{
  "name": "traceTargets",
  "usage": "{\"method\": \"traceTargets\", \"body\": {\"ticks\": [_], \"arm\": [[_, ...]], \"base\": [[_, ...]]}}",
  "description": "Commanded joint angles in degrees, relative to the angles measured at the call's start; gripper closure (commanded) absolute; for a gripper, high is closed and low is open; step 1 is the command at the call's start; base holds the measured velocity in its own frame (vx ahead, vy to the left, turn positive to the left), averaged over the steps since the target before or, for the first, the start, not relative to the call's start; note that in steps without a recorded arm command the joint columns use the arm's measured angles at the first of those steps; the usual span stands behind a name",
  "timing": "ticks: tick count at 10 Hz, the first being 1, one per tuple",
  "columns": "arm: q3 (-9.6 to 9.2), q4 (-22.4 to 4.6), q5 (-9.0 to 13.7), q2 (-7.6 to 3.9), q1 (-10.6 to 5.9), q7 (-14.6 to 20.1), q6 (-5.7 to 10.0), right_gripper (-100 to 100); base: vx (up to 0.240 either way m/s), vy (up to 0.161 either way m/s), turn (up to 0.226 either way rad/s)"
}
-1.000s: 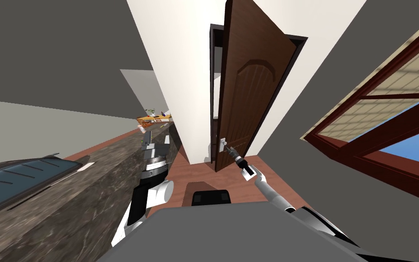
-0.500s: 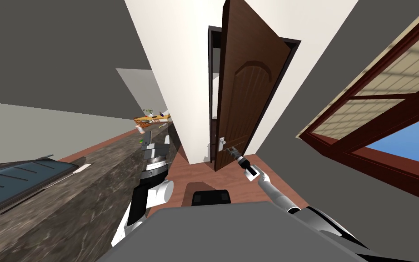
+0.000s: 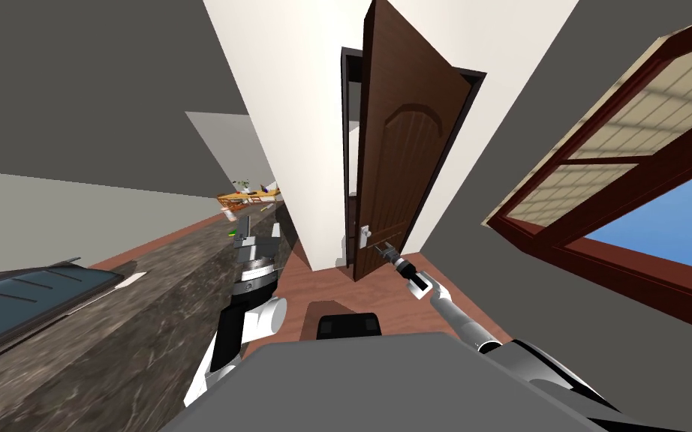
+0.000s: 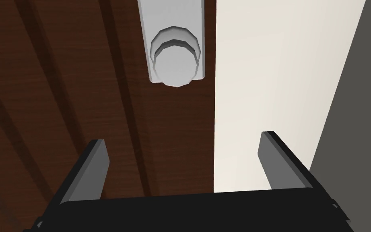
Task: Pull the door open
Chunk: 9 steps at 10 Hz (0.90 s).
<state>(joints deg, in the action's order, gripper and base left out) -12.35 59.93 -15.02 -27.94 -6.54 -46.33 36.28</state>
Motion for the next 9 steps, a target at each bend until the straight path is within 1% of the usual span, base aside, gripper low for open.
{"method": "traceTargets", "body": {"ticks": [1,3,7,8,9], "arm": [[0.40,-0.40,0.08,0.16,-0.12,-0.22,-0.02,-100],[0.84,-0.86,0.17,0.35,-0.26,-0.47,-0.04,-100],[1.97,-2.00,0.40,0.81,-0.60,-1.10,-0.09,-100],[1.79,-1.68,0.36,0.78,-0.51,-1.01,-0.19,-100],[1.79,-1.68,0.36,0.78,-0.51,-1.01,-0.19,100]], "base": [[0.102,0.054,0.074],[0.197,0.060,0.054],[0.208,0.094,0.069],[0.089,0.029,0.012],[-0.009,-0.005,-0.025]]}}
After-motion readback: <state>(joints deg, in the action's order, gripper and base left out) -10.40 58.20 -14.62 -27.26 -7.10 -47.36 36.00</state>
